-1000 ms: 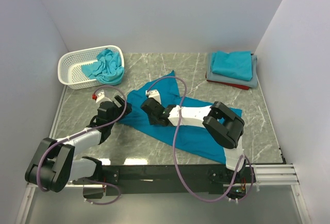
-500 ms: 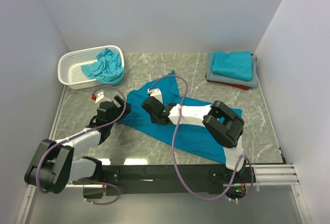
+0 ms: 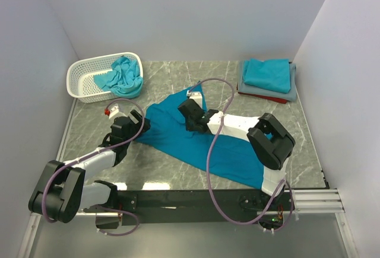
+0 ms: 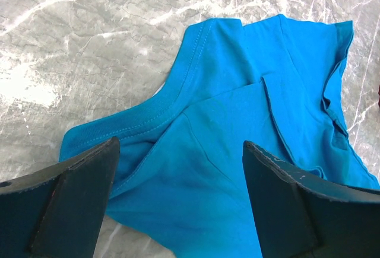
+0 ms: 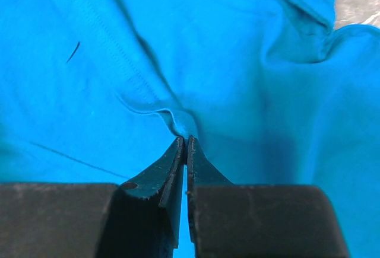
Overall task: Fold and stack the t-shirts
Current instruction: Fold the tshirt
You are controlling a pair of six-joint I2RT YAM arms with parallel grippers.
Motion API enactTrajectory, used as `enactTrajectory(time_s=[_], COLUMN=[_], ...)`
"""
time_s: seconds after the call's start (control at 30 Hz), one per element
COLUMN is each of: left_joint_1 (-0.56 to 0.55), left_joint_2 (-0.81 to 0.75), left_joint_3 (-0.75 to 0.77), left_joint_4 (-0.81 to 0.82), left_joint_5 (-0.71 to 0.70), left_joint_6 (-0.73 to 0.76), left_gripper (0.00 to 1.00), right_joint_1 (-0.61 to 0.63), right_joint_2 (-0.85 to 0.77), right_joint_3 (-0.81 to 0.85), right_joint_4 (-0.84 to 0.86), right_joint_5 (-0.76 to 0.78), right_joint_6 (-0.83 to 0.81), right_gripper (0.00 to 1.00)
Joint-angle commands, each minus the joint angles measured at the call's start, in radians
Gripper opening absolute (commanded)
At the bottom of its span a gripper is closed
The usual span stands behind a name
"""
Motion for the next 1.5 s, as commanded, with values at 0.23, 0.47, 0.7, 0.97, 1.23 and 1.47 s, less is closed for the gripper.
enactTrajectory(time_s=[0.23,0.47,0.7,0.97,1.23,1.47], left_joint_1=[0.004,0.004,0.004,-0.002,-0.169,-0.243], left_joint_2=[-0.016,-0.024,-0.039,-0.088,-0.139,0.035], left_joint_3=[0.0,-0.002,0.002,0.035,0.115,0.164], left_joint_4=[-0.012,-0.022,-0.038,-0.105,-0.142,0.045], left_joint_5=[-0.016,-0.022,-0.03,-0.082,-0.188,-0.028], left_joint_6=[0.009,0.009,0.011,0.032,0.078,0.084], left_gripper=[0.9,0.9,0.9,0.9,0.9,0.89], right_joint_1=[-0.062,-0.073,-0.079,-0.084,-0.086,-0.131], right_joint_2=[0.005,0.031,0.036,-0.008,-0.197,-0.386], right_joint_3=[-0.004,0.013,0.011,0.019,-0.043,-0.24], right_joint_4=[-0.024,-0.062,-0.077,-0.108,-0.168,-0.143], right_joint_5=[-0.016,-0.029,-0.031,0.015,0.112,0.064], right_joint_6=[0.086,0.123,0.138,0.126,0.108,0.145], right_gripper=[0.08,0.08,0.08,0.29,0.48,0.56])
